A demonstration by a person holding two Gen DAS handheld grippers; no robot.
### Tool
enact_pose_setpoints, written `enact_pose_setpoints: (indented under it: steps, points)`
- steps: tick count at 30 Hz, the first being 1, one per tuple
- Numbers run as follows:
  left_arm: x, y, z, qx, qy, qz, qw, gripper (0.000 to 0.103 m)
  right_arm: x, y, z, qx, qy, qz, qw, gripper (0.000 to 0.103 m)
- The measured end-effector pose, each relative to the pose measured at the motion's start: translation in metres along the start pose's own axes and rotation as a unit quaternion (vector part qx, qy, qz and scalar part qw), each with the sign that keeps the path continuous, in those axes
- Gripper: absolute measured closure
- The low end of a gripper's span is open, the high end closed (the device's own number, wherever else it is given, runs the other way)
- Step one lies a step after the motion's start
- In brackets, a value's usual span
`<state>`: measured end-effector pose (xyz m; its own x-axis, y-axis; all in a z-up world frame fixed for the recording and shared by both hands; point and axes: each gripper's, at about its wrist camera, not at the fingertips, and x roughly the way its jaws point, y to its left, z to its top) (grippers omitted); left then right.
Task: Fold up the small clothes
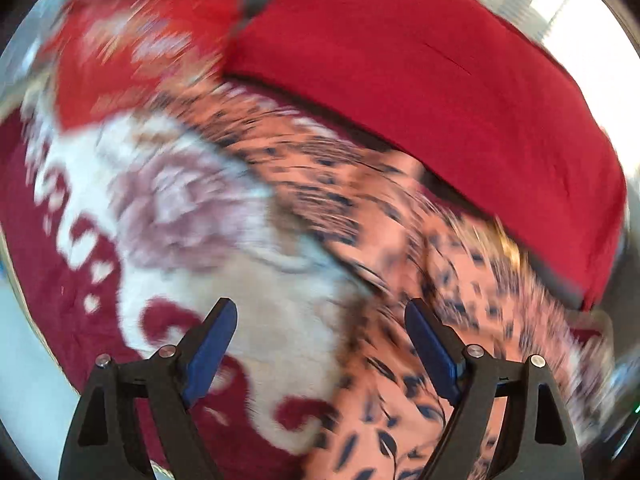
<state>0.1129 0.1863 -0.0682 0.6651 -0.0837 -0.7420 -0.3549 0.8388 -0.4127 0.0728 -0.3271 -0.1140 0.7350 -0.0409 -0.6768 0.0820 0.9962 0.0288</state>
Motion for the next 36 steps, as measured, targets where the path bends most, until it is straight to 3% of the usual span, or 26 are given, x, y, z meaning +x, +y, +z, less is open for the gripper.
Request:
enact_pose_setpoints:
  steps: [1, 3, 5, 9, 13, 17, 21, 23, 25, 26, 27, 29, 31, 34, 36]
  points:
    - [0.003, 0.026, 0.011, -0.059, -0.003, -0.01, 0.9982, 0.017, 0.011, 0.0, -0.007, -0.004, 0.012, -0.002, 1.0, 0.007]
    - [0.009, 0.058, 0.026, -0.128, -0.01, -0.025, 0.9914, 0.017, 0.034, -0.002, -0.026, -0.008, 0.033, -0.008, 0.999, 0.004]
    - [0.015, 0.085, 0.047, -0.174, -0.016, -0.03, 0.9842, 0.017, 0.027, -0.004, -0.039, -0.007, -0.021, -0.005, 1.0, 0.002]
    - [0.033, 0.111, 0.094, -0.201, -0.035, -0.036, 0.9783, 0.017, 0.03, -0.003, -0.042, -0.004, -0.023, -0.006, 1.0, 0.0]
    - [0.07, 0.122, 0.135, -0.24, -0.019, -0.068, 0.9682, 0.017, 0.031, -0.003, -0.042, -0.003, -0.03, -0.005, 1.0, 0.0]
    - [0.108, 0.13, 0.159, -0.267, -0.003, -0.069, 0.9613, 0.018, 0.03, -0.004, -0.042, -0.004, -0.032, -0.003, 0.999, 0.0]
    - [0.118, 0.128, 0.172, -0.256, -0.009, -0.063, 0.9645, 0.018, 0.029, -0.004, -0.043, -0.003, -0.034, -0.004, 0.999, 0.0]
    - [0.124, 0.128, 0.177, -0.251, -0.007, -0.054, 0.9665, 0.028, 0.029, -0.004, -0.043, -0.003, -0.035, -0.003, 0.999, 0.0]
    - [0.135, 0.129, 0.183, -0.235, 0.012, -0.027, 0.9715, 0.079, 0.029, -0.004, -0.043, -0.003, -0.036, -0.002, 0.999, 0.0]
    - [0.143, 0.132, 0.186, -0.229, 0.029, 0.002, 0.973, 0.091, 0.029, -0.004, -0.043, -0.003, -0.035, -0.003, 0.999, 0.0]
    - [0.146, 0.135, 0.188, -0.23, 0.033, 0.012, 0.9726, 0.096, 0.029, -0.004, -0.043, -0.003, -0.035, -0.003, 0.999, 0.0]
    - [0.144, 0.131, 0.196, -0.224, 0.035, 0.022, 0.9738, 0.098, 0.029, -0.004, -0.043, -0.002, -0.036, -0.003, 0.999, 0.0]
    - [0.13, 0.109, 0.206, -0.176, 0.01, 0.052, 0.9831, 0.098, 0.029, -0.005, -0.043, -0.002, -0.036, -0.001, 0.999, 0.0]
    - [0.083, 0.027, 0.213, -0.04, -0.069, 0.055, 0.9953, 0.099, 0.029, -0.005, -0.043, -0.001, -0.036, 0.0, 0.999, 0.0]
    - [0.052, -0.029, 0.205, 0.031, -0.114, 0.033, 0.9925, 0.099, 0.029, -0.005, -0.043, 0.0, -0.036, 0.001, 0.999, 0.0]
